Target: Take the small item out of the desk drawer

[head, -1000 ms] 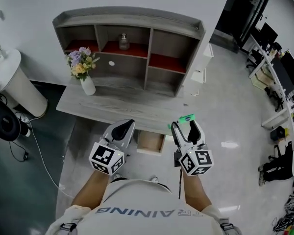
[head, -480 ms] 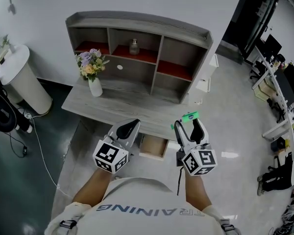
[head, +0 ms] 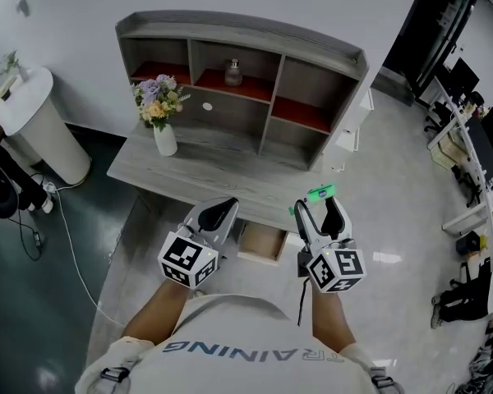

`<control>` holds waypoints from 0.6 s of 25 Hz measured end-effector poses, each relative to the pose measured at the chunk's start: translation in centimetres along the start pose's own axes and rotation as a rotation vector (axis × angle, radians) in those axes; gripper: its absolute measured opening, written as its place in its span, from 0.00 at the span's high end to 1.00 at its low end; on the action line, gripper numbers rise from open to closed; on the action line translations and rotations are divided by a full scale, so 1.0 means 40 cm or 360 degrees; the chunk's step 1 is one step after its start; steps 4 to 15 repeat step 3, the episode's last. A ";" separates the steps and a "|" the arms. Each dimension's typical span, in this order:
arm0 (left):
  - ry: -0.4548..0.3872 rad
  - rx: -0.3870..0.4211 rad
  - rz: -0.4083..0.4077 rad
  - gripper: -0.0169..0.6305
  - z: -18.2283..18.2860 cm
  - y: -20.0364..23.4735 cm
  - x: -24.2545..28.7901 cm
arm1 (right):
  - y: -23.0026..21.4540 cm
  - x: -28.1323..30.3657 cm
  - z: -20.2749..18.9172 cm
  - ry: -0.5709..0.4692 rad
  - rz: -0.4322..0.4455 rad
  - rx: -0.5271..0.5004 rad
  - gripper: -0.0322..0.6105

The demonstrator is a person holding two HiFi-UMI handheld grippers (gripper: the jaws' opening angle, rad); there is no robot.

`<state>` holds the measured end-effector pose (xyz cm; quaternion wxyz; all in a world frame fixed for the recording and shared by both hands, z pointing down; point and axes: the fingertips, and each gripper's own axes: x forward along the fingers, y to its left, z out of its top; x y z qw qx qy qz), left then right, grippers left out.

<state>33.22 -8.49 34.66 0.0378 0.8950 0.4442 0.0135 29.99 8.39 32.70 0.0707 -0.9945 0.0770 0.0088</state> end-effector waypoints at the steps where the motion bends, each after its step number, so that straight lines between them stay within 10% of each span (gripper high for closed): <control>1: 0.0002 -0.0001 0.0000 0.97 -0.002 0.002 0.002 | -0.001 0.003 -0.003 0.0003 -0.0001 0.0002 0.42; 15: 0.0006 -0.0003 0.0000 0.97 -0.006 0.006 0.005 | -0.004 0.008 -0.008 0.0008 -0.0002 0.0007 0.42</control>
